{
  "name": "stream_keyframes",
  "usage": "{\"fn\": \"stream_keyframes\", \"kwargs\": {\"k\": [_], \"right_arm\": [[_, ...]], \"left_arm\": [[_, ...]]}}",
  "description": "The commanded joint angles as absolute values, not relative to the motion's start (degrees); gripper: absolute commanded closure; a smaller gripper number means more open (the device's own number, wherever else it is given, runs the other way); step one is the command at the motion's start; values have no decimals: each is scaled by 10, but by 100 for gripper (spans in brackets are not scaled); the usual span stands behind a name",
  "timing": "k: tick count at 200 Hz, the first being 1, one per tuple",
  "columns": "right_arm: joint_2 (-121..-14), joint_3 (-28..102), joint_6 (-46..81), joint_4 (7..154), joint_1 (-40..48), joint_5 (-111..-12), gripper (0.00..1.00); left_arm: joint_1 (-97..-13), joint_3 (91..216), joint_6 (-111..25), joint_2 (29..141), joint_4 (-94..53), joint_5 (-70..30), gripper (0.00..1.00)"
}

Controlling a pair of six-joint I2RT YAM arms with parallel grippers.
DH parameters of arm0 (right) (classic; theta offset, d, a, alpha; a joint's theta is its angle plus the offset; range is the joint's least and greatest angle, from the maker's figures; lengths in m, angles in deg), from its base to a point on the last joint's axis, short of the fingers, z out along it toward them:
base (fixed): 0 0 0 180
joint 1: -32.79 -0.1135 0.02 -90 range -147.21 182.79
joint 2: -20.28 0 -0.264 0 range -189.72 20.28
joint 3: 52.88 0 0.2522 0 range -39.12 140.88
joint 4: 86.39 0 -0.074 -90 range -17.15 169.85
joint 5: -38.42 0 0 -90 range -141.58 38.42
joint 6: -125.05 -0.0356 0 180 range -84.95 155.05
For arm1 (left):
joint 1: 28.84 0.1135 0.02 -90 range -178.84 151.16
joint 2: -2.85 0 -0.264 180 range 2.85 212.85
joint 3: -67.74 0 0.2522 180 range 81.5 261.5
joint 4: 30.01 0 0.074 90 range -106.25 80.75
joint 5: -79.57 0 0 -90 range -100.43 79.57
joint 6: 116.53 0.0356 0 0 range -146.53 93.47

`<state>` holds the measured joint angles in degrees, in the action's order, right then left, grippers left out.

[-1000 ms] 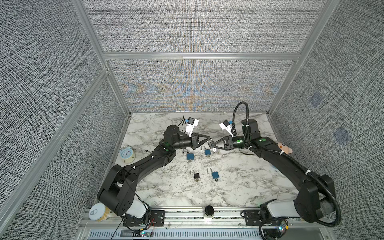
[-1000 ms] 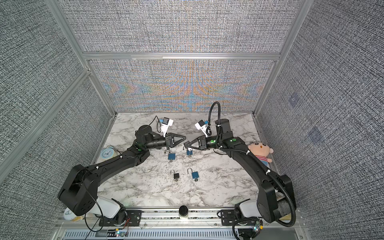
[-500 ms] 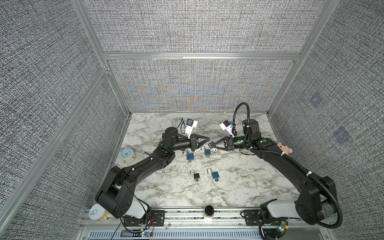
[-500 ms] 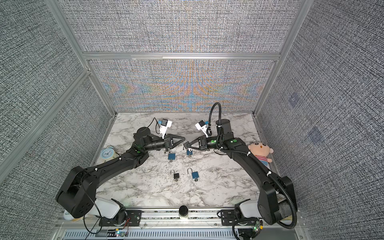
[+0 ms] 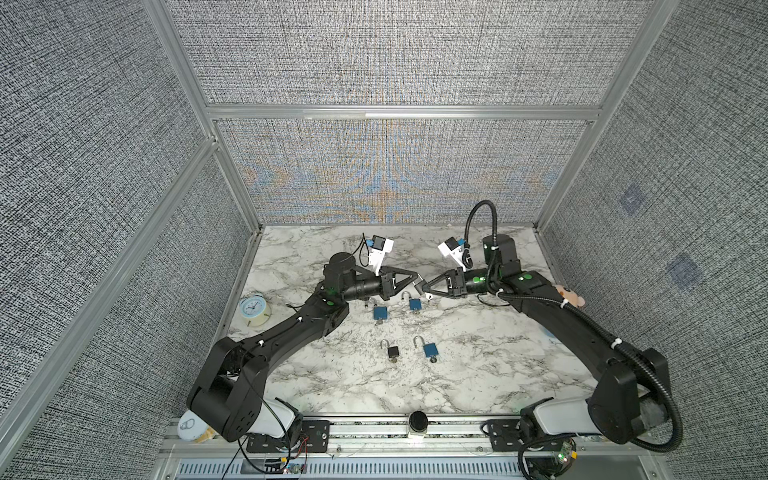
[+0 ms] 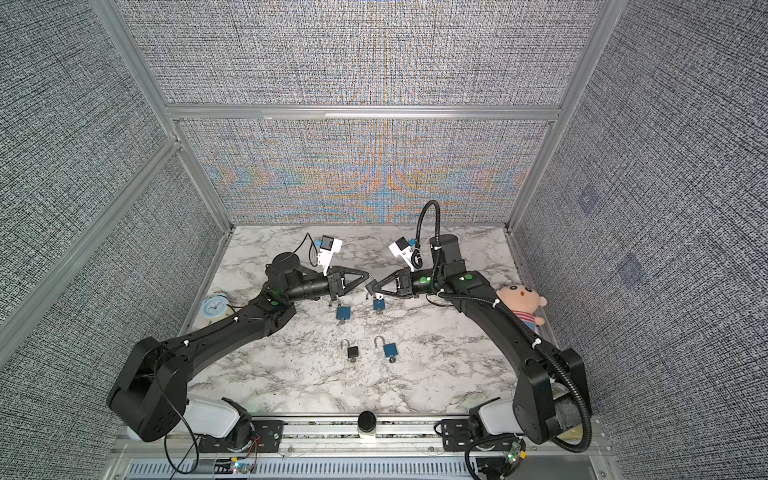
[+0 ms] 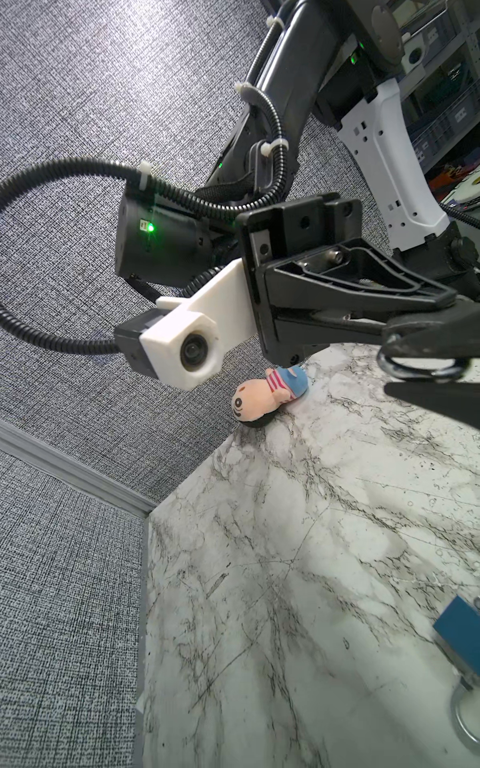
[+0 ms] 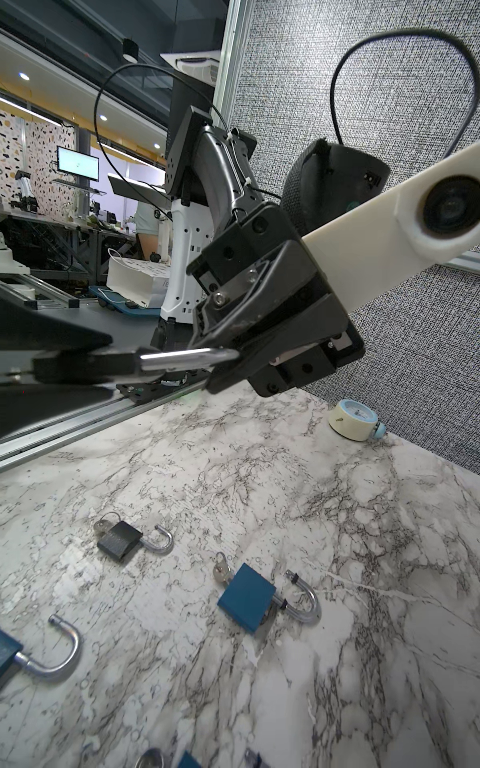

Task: Lock with the key

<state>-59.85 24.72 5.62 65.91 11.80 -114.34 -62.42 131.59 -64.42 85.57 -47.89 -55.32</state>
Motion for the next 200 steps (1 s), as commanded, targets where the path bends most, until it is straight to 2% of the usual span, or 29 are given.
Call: {"fn": "stream_keyframes", "kwargs": {"k": [1, 200], "right_arm": [[-599, 257, 51, 701, 112, -1139, 100], [-609, 249, 2, 787, 108, -1089, 100]], "left_arm": [[-629, 1314, -617, 859, -429, -572, 100], [-658, 1256, -660, 856, -471, -567, 100]]}}
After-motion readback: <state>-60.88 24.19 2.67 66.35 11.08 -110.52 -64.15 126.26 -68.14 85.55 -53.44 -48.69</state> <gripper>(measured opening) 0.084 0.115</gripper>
